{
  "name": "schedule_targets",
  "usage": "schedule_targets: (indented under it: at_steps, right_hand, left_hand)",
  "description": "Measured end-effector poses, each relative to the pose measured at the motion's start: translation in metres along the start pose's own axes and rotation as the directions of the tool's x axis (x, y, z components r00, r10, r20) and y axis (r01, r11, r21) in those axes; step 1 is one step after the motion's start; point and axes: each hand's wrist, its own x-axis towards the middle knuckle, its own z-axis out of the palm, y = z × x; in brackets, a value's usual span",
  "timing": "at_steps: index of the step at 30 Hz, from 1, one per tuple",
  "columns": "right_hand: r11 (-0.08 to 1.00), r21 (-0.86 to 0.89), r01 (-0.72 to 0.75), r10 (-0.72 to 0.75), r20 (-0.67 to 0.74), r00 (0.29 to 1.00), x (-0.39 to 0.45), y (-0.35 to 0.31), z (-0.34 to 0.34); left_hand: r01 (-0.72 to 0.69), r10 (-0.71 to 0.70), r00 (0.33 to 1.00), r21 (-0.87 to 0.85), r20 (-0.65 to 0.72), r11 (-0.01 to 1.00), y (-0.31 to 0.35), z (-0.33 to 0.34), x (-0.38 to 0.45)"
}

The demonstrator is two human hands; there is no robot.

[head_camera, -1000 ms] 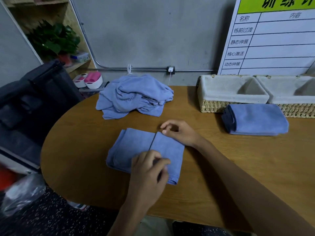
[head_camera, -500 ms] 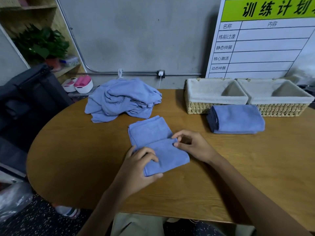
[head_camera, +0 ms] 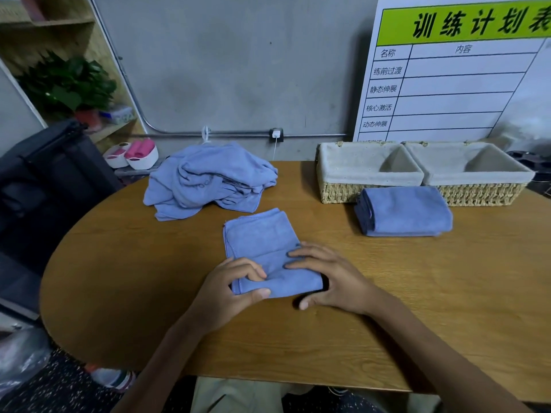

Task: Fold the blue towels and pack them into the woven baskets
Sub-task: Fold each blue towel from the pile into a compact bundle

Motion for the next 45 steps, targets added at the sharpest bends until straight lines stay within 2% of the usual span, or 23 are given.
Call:
schedule_targets:
  at_steps: [3, 6, 8, 10, 14, 19, 23, 26, 29, 34, 36, 38, 40, 41, 43, 45]
  right_hand:
    - [0.997, 0.073, 0.035, -0.03, -0.08, 0.996, 0.004, -0.002, 0.002]
    - [0.988, 0.143, 0.052, -0.025, -0.186, 0.982, 0.011, -0.006, 0.004]
    - [0.976, 0.219, -0.014, 0.062, -0.213, 0.975, 0.016, -0.008, 0.003]
    - [0.955, 0.285, -0.086, 0.156, -0.232, 0.96, 0.021, -0.011, 0.002]
    - [0.854, 0.504, -0.129, 0.291, -0.258, 0.921, 0.038, -0.018, -0.005]
    - [0.823, 0.552, -0.131, 0.347, -0.307, 0.886, 0.067, -0.014, -0.014]
    - [0.798, 0.55, -0.245, 0.427, -0.23, 0.874, 0.082, 0.01, 0.002]
    - [0.757, 0.551, -0.352, 0.548, -0.24, 0.801, 0.092, 0.026, 0.013]
    - [0.751, 0.479, -0.454, 0.614, -0.254, 0.748, 0.105, 0.032, 0.017]
    - [0.783, 0.306, -0.542, 0.622, -0.345, 0.703, 0.113, 0.035, 0.019]
    - [0.798, 0.27, -0.54, 0.603, -0.379, 0.702, 0.111, 0.031, 0.02]
    - [0.81, 0.234, -0.538, 0.583, -0.408, 0.702, 0.109, 0.027, 0.021]
    - [0.815, 0.206, -0.541, 0.572, -0.431, 0.698, 0.107, 0.024, 0.023]
    - [0.814, 0.205, -0.544, 0.573, -0.443, 0.69, 0.105, 0.022, 0.024]
    - [0.806, 0.22, -0.549, 0.582, -0.462, 0.67, 0.104, 0.019, 0.025]
    - [0.817, 0.221, -0.533, 0.568, -0.468, 0.677, 0.101, 0.017, 0.027]
  left_hand:
    - [0.112, -0.103, 0.993, -0.169, 0.06, 0.979, 0.007, -0.012, 0.005]
    - [0.118, -0.116, 0.993, -0.208, 0.02, 0.971, 0.007, -0.014, 0.002]
    - [0.118, -0.121, 0.993, -0.209, -0.002, 0.971, 0.003, -0.011, -0.007]
    - [0.123, -0.129, 0.991, -0.129, -0.037, 0.984, 0.001, -0.008, -0.013]
    - [0.124, -0.141, 0.975, -0.107, -0.172, 0.987, 0.005, -0.008, 0.001]
    - [0.044, -0.144, 0.895, -0.239, -0.422, 0.97, 0.004, -0.007, 0.041]
    - [0.173, -0.318, 0.811, -0.318, -0.491, 0.932, -0.022, 0.0, 0.067]
    - [0.237, -0.363, 0.773, -0.294, -0.52, 0.926, -0.036, 0.004, 0.08]
    - [0.308, -0.384, 0.773, -0.23, -0.505, 0.923, -0.043, 0.001, 0.091]
    - [0.406, -0.373, 0.807, -0.029, -0.458, 0.913, -0.052, -0.007, 0.11]
    - [0.469, -0.388, 0.801, 0.075, -0.455, 0.88, -0.057, -0.01, 0.114]
    - [0.532, -0.36, 0.778, 0.234, -0.516, 0.814, -0.055, -0.013, 0.114]
    - [0.472, -0.209, 0.794, 0.361, -0.571, 0.804, -0.042, -0.008, 0.111]
    - [0.378, -0.108, 0.836, 0.423, -0.538, 0.824, -0.034, 0.0, 0.109]
    - [0.203, -0.013, 0.95, 0.584, -0.313, 0.786, -0.025, 0.021, 0.104]
    - [0.165, -0.088, 0.985, 0.681, -0.146, 0.713, -0.029, 0.038, 0.097]
